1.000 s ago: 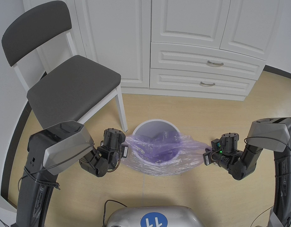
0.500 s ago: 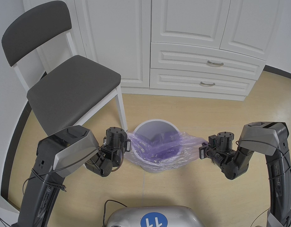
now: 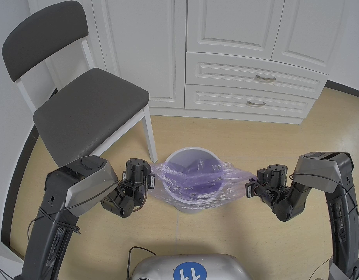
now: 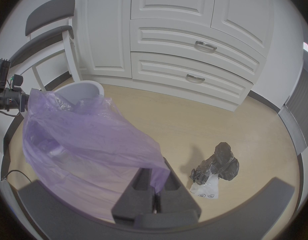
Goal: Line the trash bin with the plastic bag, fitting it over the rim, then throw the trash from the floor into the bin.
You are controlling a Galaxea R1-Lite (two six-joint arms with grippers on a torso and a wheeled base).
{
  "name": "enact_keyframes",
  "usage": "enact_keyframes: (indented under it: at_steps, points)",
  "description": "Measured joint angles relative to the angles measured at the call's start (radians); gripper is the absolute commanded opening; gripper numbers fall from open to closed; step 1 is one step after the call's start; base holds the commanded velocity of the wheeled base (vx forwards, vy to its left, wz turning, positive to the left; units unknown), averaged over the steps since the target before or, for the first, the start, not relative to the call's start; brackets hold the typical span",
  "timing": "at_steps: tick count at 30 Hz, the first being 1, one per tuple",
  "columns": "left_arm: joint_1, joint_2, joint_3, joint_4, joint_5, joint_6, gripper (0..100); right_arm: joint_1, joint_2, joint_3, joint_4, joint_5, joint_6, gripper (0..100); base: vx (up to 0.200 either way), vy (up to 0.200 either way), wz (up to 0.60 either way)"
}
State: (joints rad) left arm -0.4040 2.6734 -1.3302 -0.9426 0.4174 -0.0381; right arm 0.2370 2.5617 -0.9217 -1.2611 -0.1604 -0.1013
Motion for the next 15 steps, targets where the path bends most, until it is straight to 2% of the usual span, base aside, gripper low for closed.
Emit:
enact_keyframes:
  at_steps: [15]
  points:
    - [0.033,0.014,-0.024,0.004,0.0,0.0,0,-0.001,0.001,-0.001,0.002,-0.007,0.0,0,0.0,0.0,0.0]
